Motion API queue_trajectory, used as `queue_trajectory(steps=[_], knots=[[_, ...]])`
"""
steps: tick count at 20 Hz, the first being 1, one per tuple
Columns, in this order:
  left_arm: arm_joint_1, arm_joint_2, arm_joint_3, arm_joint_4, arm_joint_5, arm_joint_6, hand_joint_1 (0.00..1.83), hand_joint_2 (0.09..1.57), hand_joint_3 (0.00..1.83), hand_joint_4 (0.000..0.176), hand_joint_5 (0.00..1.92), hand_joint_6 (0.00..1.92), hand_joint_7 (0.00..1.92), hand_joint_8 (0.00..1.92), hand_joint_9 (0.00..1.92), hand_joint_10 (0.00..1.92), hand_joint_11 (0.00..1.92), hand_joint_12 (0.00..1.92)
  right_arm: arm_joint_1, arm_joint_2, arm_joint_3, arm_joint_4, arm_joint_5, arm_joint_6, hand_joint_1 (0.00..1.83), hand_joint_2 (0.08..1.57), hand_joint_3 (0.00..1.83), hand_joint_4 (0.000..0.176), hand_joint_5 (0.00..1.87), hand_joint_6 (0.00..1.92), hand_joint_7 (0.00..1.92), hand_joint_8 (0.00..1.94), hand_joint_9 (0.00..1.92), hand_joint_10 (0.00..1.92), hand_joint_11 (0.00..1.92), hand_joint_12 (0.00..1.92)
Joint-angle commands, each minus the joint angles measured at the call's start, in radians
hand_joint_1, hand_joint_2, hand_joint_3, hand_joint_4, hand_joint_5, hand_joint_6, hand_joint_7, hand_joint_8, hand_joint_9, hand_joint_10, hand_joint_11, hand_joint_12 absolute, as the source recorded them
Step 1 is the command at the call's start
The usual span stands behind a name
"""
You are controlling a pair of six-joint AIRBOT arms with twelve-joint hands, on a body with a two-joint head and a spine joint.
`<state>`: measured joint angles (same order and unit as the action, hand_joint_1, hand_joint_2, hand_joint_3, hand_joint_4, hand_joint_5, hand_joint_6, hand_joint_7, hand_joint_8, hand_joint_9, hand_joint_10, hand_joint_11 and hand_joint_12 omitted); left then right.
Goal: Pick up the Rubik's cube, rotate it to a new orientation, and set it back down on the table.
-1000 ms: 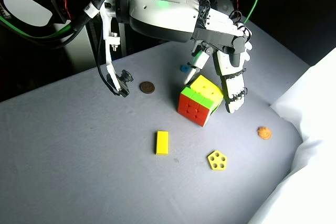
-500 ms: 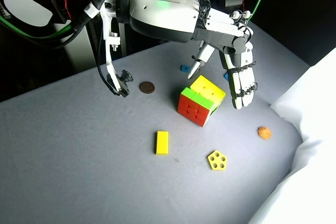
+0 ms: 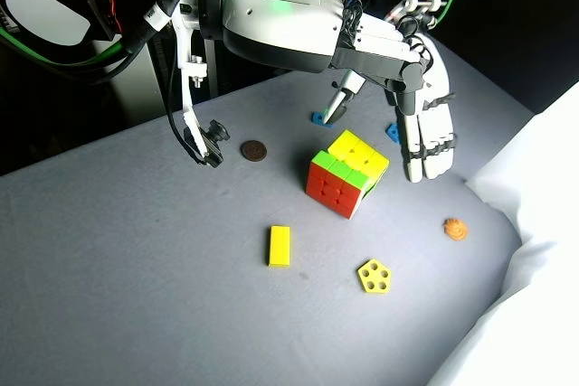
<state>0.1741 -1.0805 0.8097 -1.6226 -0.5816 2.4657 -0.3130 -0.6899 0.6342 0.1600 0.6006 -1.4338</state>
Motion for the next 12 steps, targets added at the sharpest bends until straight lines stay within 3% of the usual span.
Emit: queue_trajectory(steps=[1,9,12], knots=[[-0.015,0.008,-0.004,0.057,0.046,0.000,0.49,0.84,0.00,0.086,0.00,0.00,0.00,0.00,0.00,0.00,0.00,0.08,0.009,0.005,-0.003,-0.012,0.126,0.006,0.04,1.29,0.00,0.000,0.09,0.00,0.24,0.00,0.32,0.00,0.00,1.06],[-0.036,0.033,-0.045,0.099,0.110,0.000,0.52,0.83,0.00,0.087,0.00,0.00,0.00,0.00,0.00,0.00,0.00,0.20,0.008,0.005,-0.003,-0.013,0.129,0.006,0.06,1.27,0.00,0.000,0.10,0.01,0.25,0.00,0.32,0.00,0.00,1.05],[-0.057,0.050,-0.048,0.105,0.111,0.000,0.50,0.85,0.00,0.086,0.00,0.00,0.00,0.00,0.00,0.00,0.00,0.03,0.008,0.005,-0.003,-0.013,0.129,0.007,0.03,1.28,0.00,0.000,0.08,0.00,0.23,0.00,0.29,0.00,0.00,0.97]])
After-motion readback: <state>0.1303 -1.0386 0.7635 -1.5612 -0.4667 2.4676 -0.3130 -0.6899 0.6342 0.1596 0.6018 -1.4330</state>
